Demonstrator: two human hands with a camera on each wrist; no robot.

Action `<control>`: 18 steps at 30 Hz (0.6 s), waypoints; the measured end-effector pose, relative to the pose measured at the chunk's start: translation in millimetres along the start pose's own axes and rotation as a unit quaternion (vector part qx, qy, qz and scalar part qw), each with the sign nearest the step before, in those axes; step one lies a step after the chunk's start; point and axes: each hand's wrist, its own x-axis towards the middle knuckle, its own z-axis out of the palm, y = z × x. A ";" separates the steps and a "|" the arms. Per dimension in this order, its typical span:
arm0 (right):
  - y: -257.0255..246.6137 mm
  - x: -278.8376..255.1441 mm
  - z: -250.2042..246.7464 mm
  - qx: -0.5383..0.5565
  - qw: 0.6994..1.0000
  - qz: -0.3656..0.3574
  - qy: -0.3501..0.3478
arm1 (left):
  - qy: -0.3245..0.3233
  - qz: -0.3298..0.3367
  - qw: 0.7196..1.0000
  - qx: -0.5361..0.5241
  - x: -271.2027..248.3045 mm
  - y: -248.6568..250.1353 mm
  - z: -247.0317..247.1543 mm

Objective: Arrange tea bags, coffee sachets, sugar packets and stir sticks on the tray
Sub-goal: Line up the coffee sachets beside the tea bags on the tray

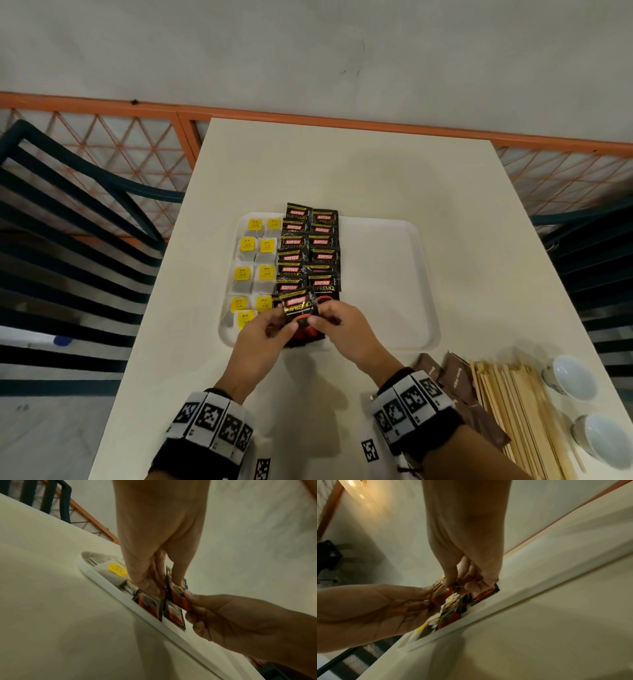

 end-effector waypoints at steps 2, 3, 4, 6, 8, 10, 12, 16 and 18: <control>4.8 1.4 -7.4 -0.003 0.999 0.029 0.042 | 0.010 -0.006 1.000 0.010 -2.6 -1.5 -1.5; 6.8 1.2 -10.6 -0.008 0.997 0.041 0.060 | 0.010 -0.005 1.000 0.019 -4.8 -2.9 -3.8; 8.6 0.7 -12.7 -0.014 0.996 0.051 0.074 | 0.007 -0.004 1.000 0.029 -7.1 -4.1 -6.4; 12.0 -0.3 -13.5 -0.033 0.993 0.060 0.096 | 0.000 -0.002 0.999 0.041 -13.1 -6.4 -10.9; 14.0 -0.9 -9.9 -0.056 0.991 0.058 0.111 | -0.003 -0.007 0.999 0.043 -19.0 -9.1 -12.8; 15.9 -0.6 -5.1 -0.069 0.988 0.057 0.124 | -0.009 -0.009 0.999 0.048 -25.0 -12.4 -13.1; 16.6 -1.4 -2.8 -0.078 0.986 0.053 0.135 | -0.017 -0.011 0.998 0.051 -31.1 -15.8 -12.1; 16.1 -10.5 -7.6 -0.108 0.984 0.039 0.139 | -0.027 -0.016 0.997 0.070 -41.6 -17.3 -5.0; 16.1 -19.2 -13.6 -0.120 0.983 0.029 0.135 | -0.033 -0.013 0.996 0.078 -45.9 -15.9 0.9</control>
